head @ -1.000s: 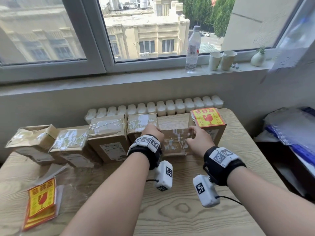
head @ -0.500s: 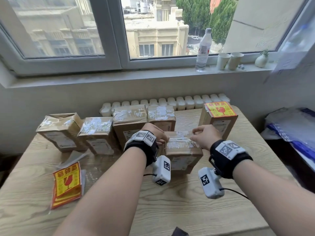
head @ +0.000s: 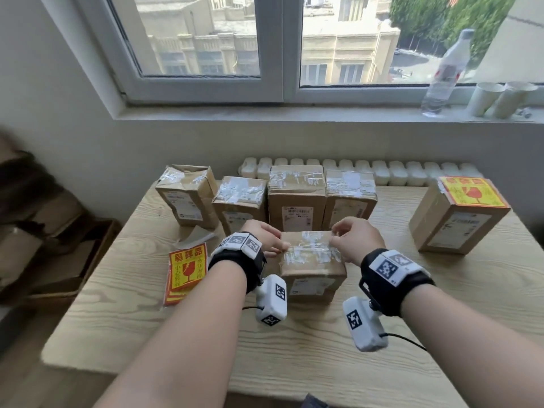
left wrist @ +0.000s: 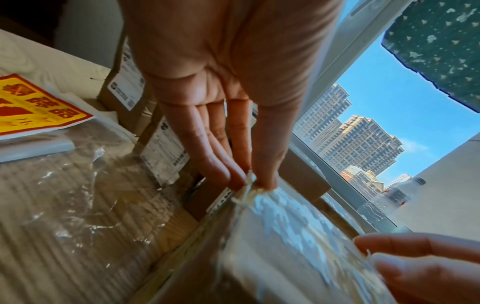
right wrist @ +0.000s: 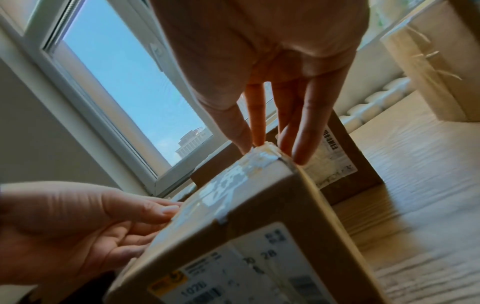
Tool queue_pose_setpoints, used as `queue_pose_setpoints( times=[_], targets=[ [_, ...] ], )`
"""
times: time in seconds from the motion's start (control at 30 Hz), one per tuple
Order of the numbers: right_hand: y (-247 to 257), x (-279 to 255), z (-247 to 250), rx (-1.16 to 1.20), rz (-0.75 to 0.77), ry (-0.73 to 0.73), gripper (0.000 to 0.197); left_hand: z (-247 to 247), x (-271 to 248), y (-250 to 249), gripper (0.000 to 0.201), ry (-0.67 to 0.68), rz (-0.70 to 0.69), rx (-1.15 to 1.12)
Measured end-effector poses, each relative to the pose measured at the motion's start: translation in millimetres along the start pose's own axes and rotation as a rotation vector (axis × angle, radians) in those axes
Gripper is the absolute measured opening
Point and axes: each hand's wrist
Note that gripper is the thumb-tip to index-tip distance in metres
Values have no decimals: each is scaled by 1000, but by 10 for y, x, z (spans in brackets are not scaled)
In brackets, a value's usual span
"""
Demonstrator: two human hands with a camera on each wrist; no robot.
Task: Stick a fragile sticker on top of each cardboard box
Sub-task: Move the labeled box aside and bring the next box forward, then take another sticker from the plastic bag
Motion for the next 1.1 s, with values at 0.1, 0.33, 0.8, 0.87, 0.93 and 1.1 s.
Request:
queue_pose_setpoints(
  times=[0.1, 0.33, 0.8, 0.87, 0.93, 1.1],
  targets=[
    [59, 27, 14, -96, -1, 25, 14, 5, -31, 40, 29, 18, -14, 6],
    [529, 14, -147, -175, 221, -48, 6, 279, 72, 152, 21, -3, -40, 8],
    [1747, -72, -1552, 39, 361, 169, 14, 2067, 648, 840, 14, -149, 77, 1],
    [1748, -88, -1817, 10, 323, 233, 16, 2216, 751, 1035, 15, -176, 110, 2],
    [1733, -86, -2029, -14, 268, 299, 18, 2315, 857, 1206, 19, -204, 143, 4],
    [1682, -22, -2350, -43, 159, 363, 11, 2359, 1103, 1436, 37, -176, 195, -25]
  ],
)
Point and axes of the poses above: each hand's wrist, its own x-axis towards the middle knuckle, its own z-axis out of the back of the hand, y = z × x, and after that the axes turned 1 degree about -y, right-handed
